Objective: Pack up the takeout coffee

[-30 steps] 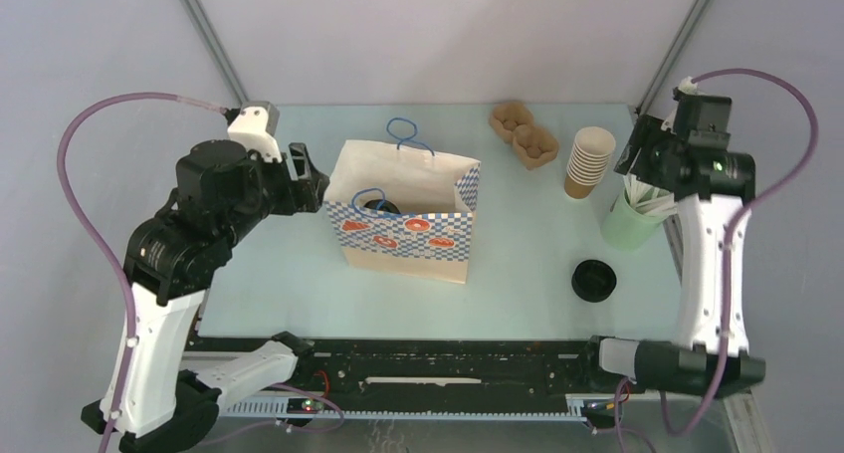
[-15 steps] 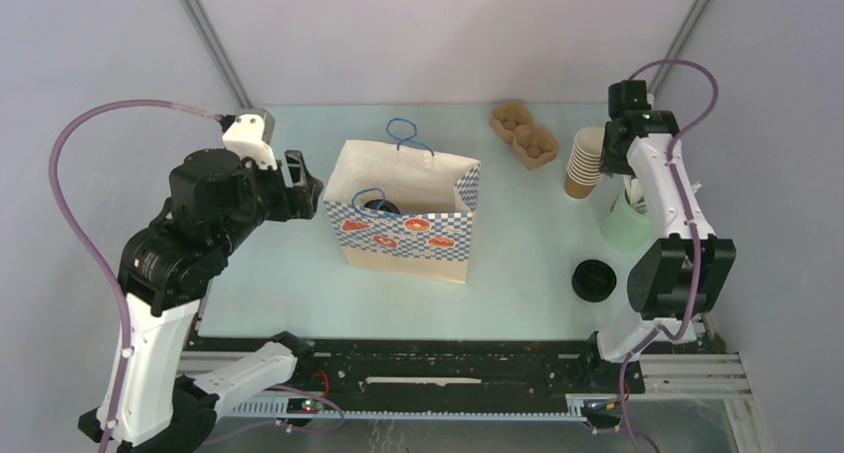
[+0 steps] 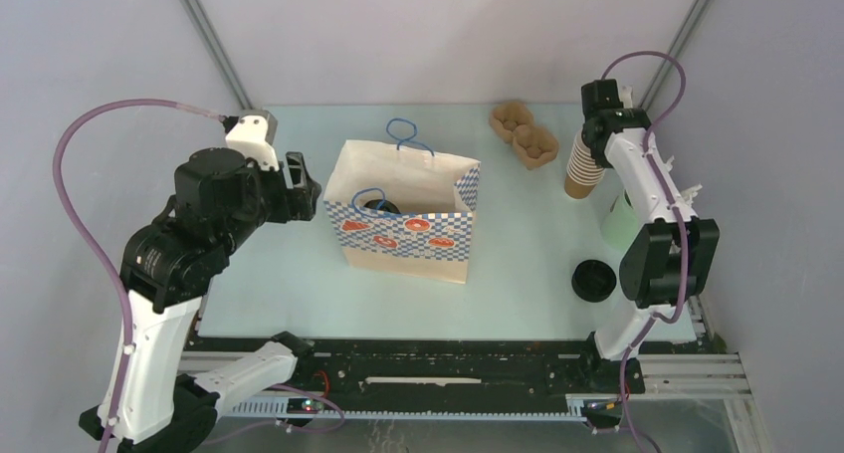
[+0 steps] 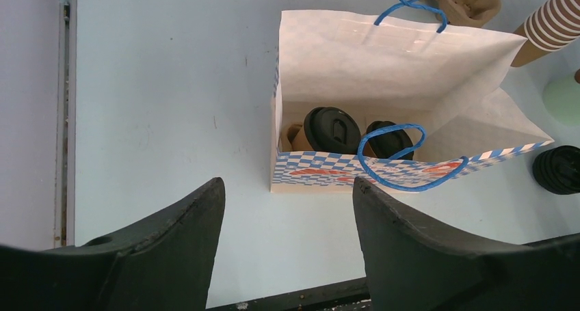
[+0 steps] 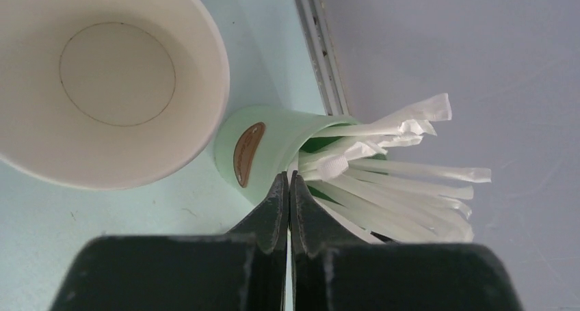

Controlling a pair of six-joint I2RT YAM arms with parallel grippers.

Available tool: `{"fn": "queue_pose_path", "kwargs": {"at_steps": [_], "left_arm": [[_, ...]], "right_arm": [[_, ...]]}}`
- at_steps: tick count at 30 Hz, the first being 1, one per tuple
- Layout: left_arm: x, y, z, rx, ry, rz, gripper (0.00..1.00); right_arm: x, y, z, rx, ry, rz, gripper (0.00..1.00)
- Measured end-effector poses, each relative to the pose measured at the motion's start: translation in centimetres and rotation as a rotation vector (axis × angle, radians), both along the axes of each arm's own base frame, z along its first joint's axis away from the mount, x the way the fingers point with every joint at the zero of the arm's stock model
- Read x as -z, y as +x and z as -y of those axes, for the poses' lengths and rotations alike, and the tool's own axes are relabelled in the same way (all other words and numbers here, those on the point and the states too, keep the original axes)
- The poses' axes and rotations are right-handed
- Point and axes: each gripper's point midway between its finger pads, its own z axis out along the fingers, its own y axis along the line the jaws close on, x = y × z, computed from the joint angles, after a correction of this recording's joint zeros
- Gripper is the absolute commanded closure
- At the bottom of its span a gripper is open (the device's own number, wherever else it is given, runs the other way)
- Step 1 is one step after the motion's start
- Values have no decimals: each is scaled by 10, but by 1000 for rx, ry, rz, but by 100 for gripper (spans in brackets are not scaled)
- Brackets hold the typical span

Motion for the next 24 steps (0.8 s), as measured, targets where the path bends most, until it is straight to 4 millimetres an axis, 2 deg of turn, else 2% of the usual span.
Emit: {"fn": "queue_pose_path", "kwargs": {"at_steps": [3,6,10,13,15,17,19,21,24], "left_arm": [[0,-1,0,0,0,-1,27],[0,-1,0,0,-1,-1,27],[0,-1,1,4,-4,-2,26],[-1,-2,2,8,-15,-3,26],[-1,-3,3,10,-21,-2,26],[-1,-3,3,9,-29,-3,26],[-2,-4,4,8,-39,-4,26],[-2,-4,5,8,-48,-6,26],[-2,-5,6,5,-64,-8,26]], "right_arm": [[-7,-2,-5,-20,-21,2,100],[-28,-7,-17,-47,-27,19,100],[-80,-24,-34,-83,-10,124,100],[-134,-41,-54,-154,40,262,100],[-178,-52,-76,-242,105,382,100],[-226,-65,-115,-399,202,514,100],[-262,-82,-156,-581,311,610,100],[-289,-102,-198,-769,428,668,100],[-316,-129,-256,-1017,580,700,100]]}}
